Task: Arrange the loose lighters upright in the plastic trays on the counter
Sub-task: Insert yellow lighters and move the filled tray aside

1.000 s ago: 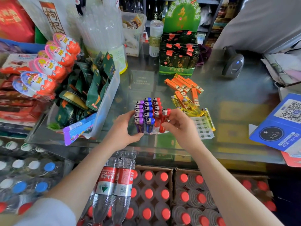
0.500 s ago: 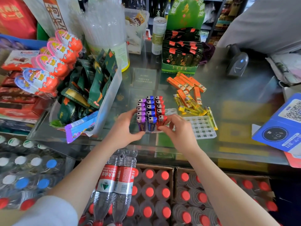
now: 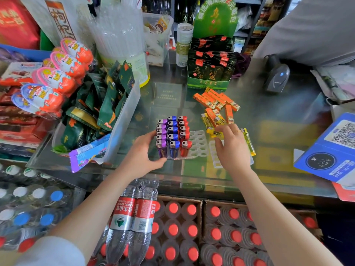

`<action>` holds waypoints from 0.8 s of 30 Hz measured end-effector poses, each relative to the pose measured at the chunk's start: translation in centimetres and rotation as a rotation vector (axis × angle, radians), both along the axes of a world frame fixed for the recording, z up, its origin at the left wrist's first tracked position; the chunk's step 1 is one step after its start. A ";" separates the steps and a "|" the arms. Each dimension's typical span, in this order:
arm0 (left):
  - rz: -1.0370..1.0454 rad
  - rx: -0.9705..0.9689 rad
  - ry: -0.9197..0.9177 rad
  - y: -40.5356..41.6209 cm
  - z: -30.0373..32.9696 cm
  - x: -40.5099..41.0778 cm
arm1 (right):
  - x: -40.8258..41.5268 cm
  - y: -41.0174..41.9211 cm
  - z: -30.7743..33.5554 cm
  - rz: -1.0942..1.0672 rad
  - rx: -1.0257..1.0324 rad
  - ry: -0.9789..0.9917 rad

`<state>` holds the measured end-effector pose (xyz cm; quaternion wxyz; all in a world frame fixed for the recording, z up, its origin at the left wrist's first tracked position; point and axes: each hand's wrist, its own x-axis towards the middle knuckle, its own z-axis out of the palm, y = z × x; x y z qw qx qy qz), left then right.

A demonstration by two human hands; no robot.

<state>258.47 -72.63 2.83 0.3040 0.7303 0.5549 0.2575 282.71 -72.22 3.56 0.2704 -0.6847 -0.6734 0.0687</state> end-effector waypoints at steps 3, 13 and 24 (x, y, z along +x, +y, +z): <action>-0.003 0.001 -0.004 0.0 0.0 0.0 | 0.2 0.7 -0.1 -0.029 -0.079 -0.089; 0.008 -0.032 0.048 0.1 -0.1 -0.3 | -0.7 2.4 0.9 0.173 -0.017 -0.220; 0.045 -0.085 0.014 0.2 0.7 -0.3 | -3.3 2.9 1.3 0.222 -0.041 0.509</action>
